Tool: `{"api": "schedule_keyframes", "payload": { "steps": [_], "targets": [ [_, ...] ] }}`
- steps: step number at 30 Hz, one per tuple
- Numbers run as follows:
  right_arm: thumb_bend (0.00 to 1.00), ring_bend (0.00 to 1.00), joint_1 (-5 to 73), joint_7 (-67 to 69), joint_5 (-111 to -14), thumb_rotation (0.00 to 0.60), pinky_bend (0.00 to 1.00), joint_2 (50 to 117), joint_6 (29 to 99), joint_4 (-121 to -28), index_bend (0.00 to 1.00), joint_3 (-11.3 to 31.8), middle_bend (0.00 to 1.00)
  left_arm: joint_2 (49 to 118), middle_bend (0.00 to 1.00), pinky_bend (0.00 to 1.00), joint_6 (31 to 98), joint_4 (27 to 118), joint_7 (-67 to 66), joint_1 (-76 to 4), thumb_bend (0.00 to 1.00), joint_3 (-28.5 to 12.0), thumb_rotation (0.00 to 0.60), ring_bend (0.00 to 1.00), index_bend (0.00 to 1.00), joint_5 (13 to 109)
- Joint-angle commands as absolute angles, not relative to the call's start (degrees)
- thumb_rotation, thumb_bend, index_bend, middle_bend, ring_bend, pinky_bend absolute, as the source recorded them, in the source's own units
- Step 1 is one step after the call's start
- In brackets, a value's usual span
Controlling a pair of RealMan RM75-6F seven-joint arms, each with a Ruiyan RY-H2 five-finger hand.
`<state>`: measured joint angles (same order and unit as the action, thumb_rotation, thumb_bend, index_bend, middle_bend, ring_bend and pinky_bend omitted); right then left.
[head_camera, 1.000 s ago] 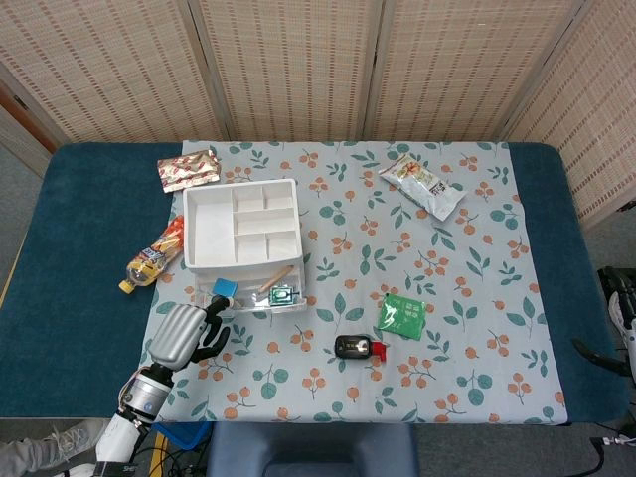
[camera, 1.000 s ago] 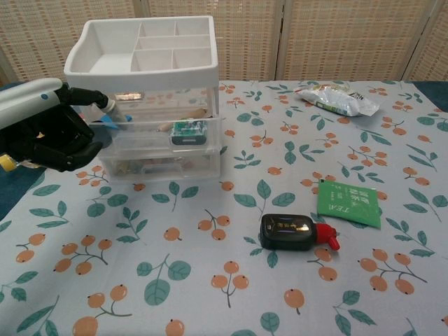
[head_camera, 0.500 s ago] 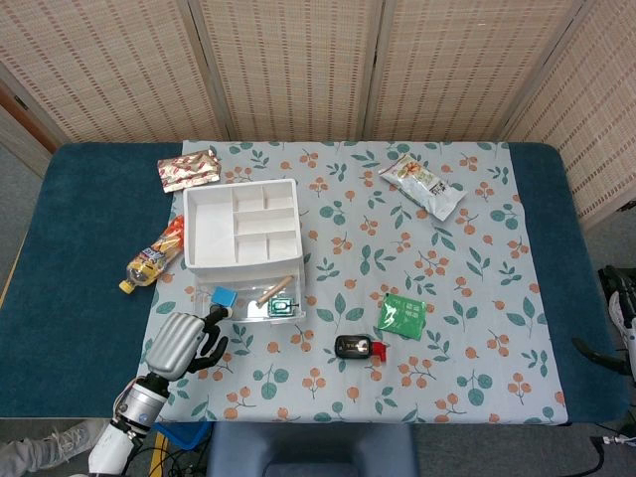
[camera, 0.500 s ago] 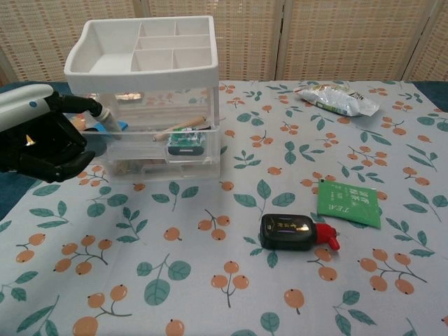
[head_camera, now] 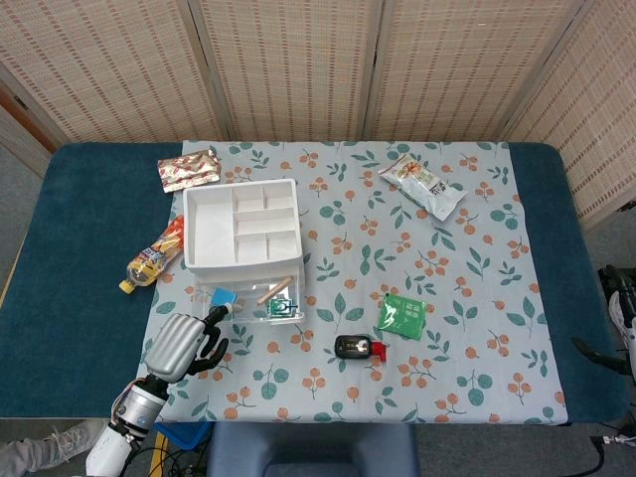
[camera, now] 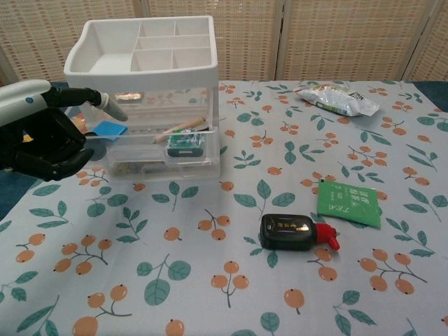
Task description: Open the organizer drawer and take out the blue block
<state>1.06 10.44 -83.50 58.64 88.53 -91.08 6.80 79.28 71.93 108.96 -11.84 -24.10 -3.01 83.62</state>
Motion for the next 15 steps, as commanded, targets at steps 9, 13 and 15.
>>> {"api": "schedule_keyframes", "payload": {
  "steps": [9,13,15],
  "targets": [
    [0.13,0.0,1.2,11.1,-83.9,0.6,0.06,55.4,89.8,-93.0,0.0,8.0,0.13,72.5,0.86,1.0,70.7,109.8,-6.1,-26.2,0.49,-4.8,0.6,0.9,0.25,88.0],
    [0.13,0.0,1.1,10.4,-83.5,0.6,0.06,53.9,90.2,-94.5,0.0,8.6,0.13,68.6,0.86,1.0,68.6,108.5,-1.5,-28.5,0.49,-5.7,0.6,0.9,0.25,90.9],
    [0.13,0.0,1.2,10.1,-83.2,0.6,0.06,53.4,90.1,-95.0,0.0,8.8,0.13,66.9,0.86,1.0,67.2,107.4,0.4,-29.9,0.49,-5.9,0.6,0.9,0.26,92.4]
  ]
}}
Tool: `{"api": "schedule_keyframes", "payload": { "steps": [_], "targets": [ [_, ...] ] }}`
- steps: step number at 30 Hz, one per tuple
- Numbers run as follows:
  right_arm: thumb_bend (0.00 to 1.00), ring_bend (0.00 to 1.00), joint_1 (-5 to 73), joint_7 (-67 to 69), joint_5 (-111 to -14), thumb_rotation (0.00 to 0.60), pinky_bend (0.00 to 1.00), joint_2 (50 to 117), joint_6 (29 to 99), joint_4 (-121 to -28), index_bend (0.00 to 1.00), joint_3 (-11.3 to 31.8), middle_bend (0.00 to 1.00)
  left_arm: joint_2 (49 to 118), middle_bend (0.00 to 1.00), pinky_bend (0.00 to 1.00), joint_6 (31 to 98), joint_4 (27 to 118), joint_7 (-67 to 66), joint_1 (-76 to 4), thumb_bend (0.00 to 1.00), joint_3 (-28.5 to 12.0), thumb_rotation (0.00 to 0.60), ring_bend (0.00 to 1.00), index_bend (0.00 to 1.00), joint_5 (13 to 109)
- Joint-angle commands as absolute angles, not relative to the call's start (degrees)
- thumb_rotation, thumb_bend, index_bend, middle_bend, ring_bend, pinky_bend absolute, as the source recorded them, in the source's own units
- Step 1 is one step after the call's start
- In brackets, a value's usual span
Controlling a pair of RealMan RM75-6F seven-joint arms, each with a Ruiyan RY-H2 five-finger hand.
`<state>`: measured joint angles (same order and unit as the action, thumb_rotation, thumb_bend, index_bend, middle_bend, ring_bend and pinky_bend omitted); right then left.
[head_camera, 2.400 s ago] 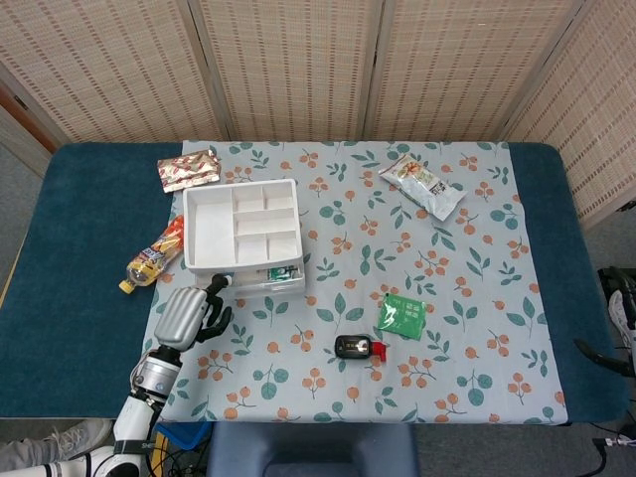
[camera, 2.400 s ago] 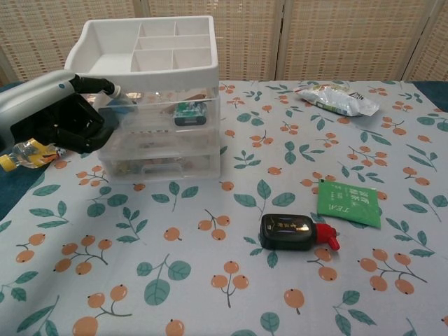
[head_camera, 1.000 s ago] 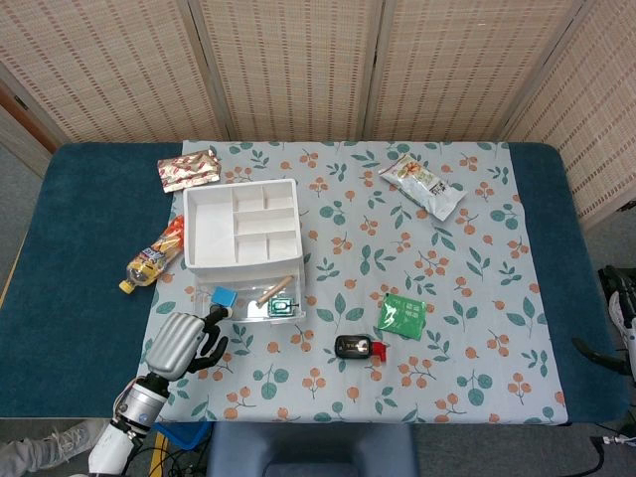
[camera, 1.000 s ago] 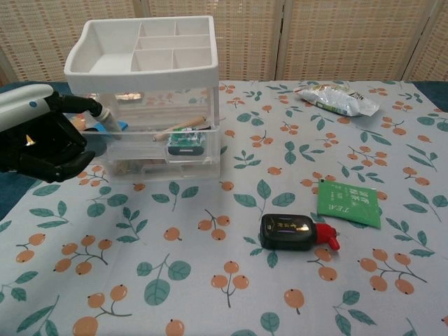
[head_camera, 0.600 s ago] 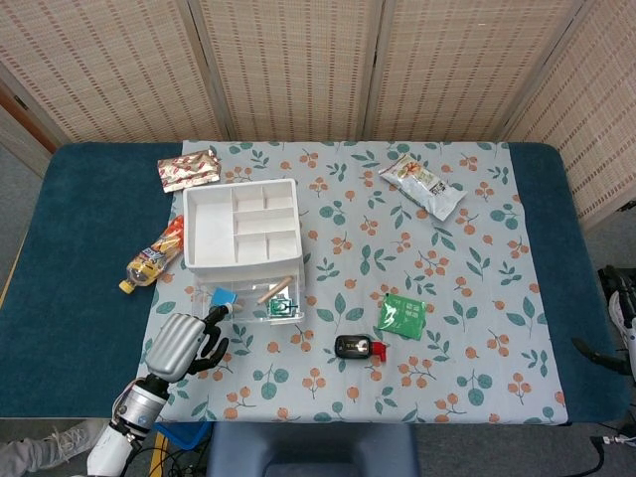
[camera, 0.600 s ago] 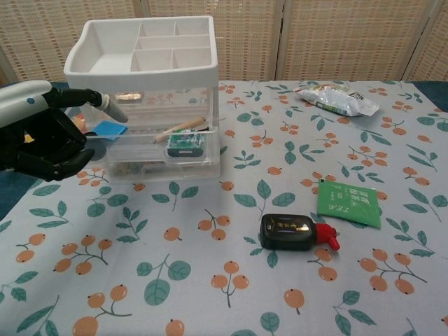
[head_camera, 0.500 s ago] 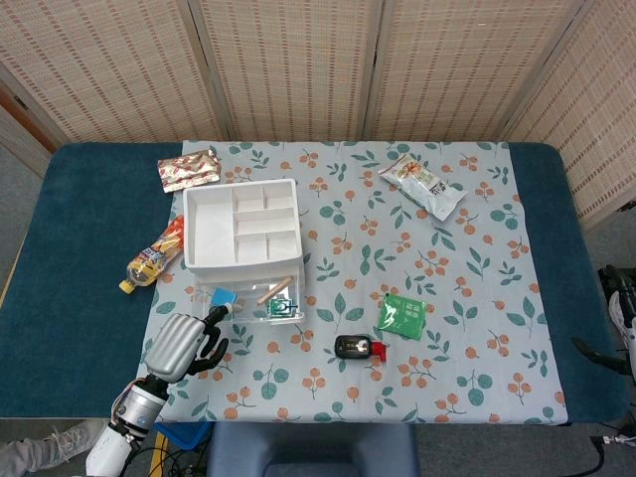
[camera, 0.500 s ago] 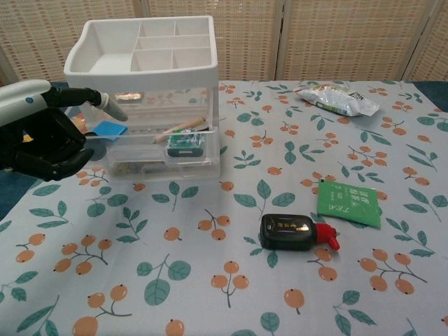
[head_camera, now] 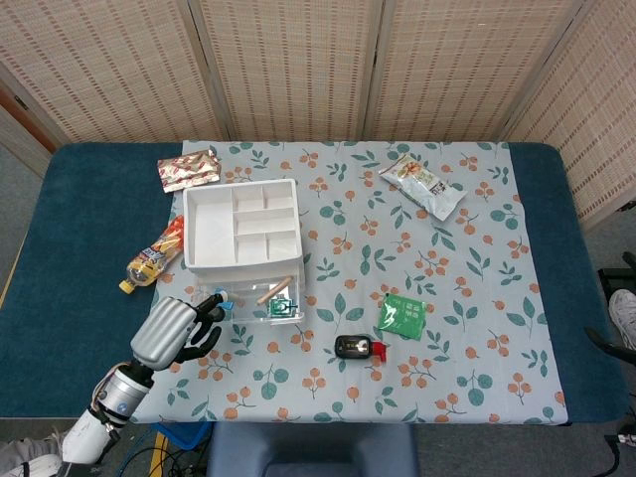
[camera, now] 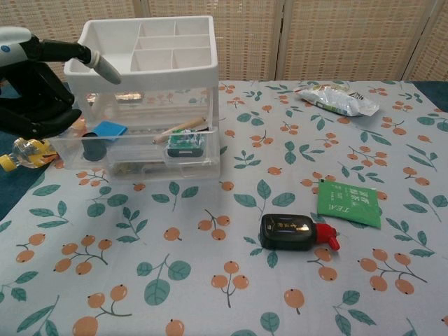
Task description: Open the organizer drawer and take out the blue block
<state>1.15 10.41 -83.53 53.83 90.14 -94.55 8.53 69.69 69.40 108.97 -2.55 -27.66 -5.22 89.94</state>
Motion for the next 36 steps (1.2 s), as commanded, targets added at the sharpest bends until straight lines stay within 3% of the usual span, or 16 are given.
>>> {"api": "schedule_keyframes", "payload": {
  "steps": [1,7,14,23,26,33,36],
  "targets": [
    [0.13,0.0,1.2,10.0,-83.1,0.6,0.06,53.2,90.0,-95.3,0.0,8.8,0.13,66.2,0.86,1.0,66.5,106.9,1.0,-30.6,0.49,-6.0,0.6,0.91,0.26,93.3],
    [0.13,0.0,1.7,9.2,-82.6,0.6,0.06,52.8,89.1,-96.3,0.0,8.8,0.13,63.6,0.88,1.0,62.7,103.2,6.4,-35.2,0.5,-6.1,0.6,0.93,0.26,97.3],
    [0.13,0.0,1.7,9.5,-82.5,0.6,0.06,52.7,88.9,-96.2,0.0,8.8,0.13,59.6,0.92,1.0,56.7,101.1,13.2,-41.2,0.67,-5.3,0.6,0.96,0.23,101.3],
    [0.13,0.0,1.7,9.8,-82.1,0.6,0.06,52.5,88.8,-96.1,0.0,8.8,0.13,53.0,0.95,1.0,46.8,104.8,13.5,-48.3,0.81,-4.4,0.598,1.0,0.17,102.5],
    [0.13,0.0,1.8,10.0,-82.2,0.6,0.06,52.7,88.6,-95.8,0.0,8.7,0.13,51.3,0.96,1.0,42.7,106.5,14.9,-50.8,0.83,-4.4,0.561,1.0,0.14,101.2],
    [0.13,0.0,1.9,10.5,-81.9,0.6,0.06,53.4,88.2,-94.9,0.0,8.5,0.13,49.9,0.97,1.0,35.5,109.0,16.0,-55.1,0.84,-4.9,0.393,1.0,0.1,97.0],
    [0.13,0.0,2.0,10.5,-82.1,0.6,0.06,53.5,88.2,-94.7,0.0,8.5,0.13,50.1,0.97,1.0,33.4,109.2,15.5,-56.6,0.84,-5.5,0.367,1.0,0.09,95.3]
  ]
}}
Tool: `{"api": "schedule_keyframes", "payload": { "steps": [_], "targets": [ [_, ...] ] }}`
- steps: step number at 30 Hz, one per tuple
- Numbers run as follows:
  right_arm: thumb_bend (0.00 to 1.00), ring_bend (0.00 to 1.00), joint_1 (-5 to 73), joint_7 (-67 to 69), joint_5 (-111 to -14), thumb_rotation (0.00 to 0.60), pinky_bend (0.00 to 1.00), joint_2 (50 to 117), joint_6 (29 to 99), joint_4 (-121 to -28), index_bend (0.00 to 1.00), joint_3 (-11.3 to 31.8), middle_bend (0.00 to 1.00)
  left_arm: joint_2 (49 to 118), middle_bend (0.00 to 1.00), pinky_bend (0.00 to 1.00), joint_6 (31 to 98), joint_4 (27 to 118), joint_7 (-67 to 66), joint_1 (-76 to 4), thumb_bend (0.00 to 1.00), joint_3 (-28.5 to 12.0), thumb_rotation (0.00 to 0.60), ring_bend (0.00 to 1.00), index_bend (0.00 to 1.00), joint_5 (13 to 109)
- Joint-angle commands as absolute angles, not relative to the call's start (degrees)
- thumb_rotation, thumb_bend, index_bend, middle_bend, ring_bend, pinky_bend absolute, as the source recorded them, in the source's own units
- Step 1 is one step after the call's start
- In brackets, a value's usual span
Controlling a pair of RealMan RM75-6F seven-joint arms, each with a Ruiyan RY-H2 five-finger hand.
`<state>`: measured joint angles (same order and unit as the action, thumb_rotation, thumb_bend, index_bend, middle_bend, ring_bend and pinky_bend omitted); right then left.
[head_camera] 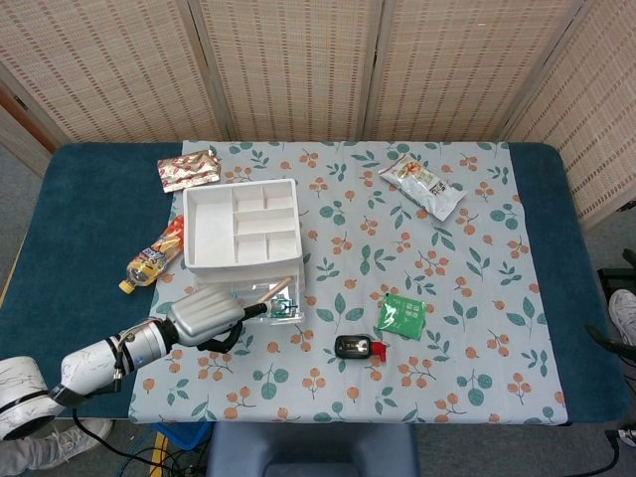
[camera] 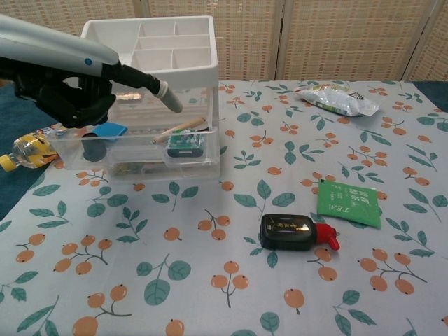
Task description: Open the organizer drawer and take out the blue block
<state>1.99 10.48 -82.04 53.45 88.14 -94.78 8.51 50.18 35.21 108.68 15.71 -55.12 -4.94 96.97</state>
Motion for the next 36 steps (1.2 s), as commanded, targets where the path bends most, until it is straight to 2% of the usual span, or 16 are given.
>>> {"api": "schedule_keyframes", "payload": {
  "steps": [1,9,15,25,36],
  "targets": [
    [0.13,0.0,2.0,10.5,-82.1,0.6,0.06,53.5,88.2,-94.7,0.0,8.5,0.13,50.1,0.97,1.0,32.4,109.1,15.2,-57.2,0.84,-5.6,0.367,1.0,0.09,94.7],
    [0.13,0.0,1.9,10.4,-82.1,0.6,0.06,53.6,88.3,-94.6,0.0,8.3,0.13,49.1,0.97,1.0,26.7,108.7,11.3,-59.4,0.84,-5.4,0.349,1.0,0.14,89.7],
    [0.13,0.0,1.9,10.5,-82.3,0.6,0.06,53.7,88.4,-94.6,0.0,8.2,0.13,48.1,0.97,1.0,26.8,108.8,3.0,-58.4,0.84,-4.8,0.292,1.0,0.16,85.2],
    [0.13,0.0,2.0,10.7,-82.3,0.6,0.06,54.0,88.1,-94.2,0.0,8.2,0.13,46.3,0.97,1.0,28.2,110.6,-13.1,-57.7,0.84,-2.9,0.193,1.0,0.26,75.1],
    [0.13,0.0,1.9,11.1,-82.3,0.6,0.06,54.1,88.2,-94.0,0.0,8.1,0.13,44.1,0.97,1.0,32.1,114.7,-23.4,-57.5,0.84,-0.3,0.199,1.0,0.28,66.5]
  ]
}}
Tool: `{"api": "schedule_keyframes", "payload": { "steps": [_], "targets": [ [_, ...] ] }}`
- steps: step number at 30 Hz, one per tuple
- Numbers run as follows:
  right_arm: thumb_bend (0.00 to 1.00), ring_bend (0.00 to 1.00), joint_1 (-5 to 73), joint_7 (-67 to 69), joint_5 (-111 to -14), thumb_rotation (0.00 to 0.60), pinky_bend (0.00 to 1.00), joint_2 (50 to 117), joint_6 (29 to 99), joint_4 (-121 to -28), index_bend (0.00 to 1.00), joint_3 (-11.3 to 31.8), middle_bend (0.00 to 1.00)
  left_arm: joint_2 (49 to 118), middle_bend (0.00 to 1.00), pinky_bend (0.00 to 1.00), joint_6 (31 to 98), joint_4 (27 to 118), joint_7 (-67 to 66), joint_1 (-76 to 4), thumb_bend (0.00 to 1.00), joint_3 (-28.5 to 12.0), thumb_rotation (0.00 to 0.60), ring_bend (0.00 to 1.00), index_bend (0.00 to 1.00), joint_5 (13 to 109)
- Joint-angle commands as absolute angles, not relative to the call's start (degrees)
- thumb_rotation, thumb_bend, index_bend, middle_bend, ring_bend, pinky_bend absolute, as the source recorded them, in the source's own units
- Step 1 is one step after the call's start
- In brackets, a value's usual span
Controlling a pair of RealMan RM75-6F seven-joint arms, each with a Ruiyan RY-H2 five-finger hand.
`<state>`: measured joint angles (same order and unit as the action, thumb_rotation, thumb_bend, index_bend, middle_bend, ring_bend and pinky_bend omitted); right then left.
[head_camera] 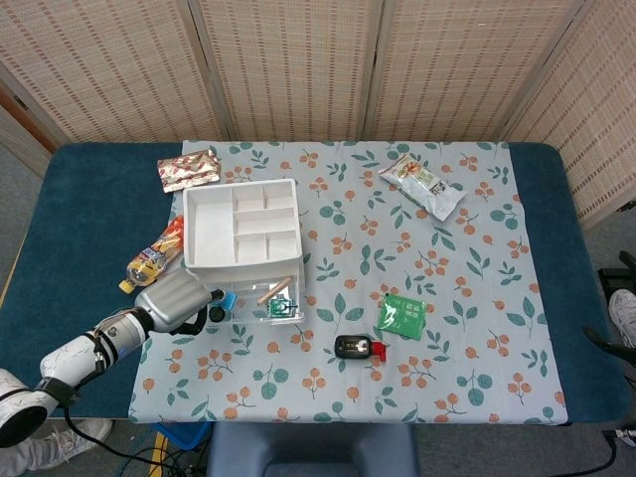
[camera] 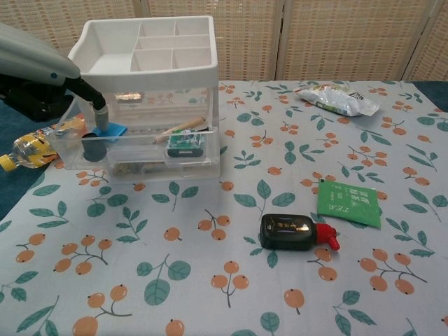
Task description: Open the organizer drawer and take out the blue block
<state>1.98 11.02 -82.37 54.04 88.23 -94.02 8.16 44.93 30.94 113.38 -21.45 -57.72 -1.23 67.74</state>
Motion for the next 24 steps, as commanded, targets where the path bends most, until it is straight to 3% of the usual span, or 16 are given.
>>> {"api": "schedule_keyframes", "payload": {
  "steps": [1,24],
  "targets": [
    [0.13,0.0,1.9,11.1,-82.3,0.6,0.06,54.1,88.2,-94.0,0.0,8.1,0.13,43.9,0.97,1.0,32.4,115.1,-24.1,-57.5,0.84,0.0,0.207,1.0,0.29,66.3],
    [0.13,0.0,1.7,11.3,-82.4,0.6,0.06,54.0,88.5,-94.0,0.0,8.0,0.13,47.1,0.97,1.0,36.3,116.4,-36.1,-60.0,0.84,3.0,0.194,1.0,0.31,57.9]
  ]
}}
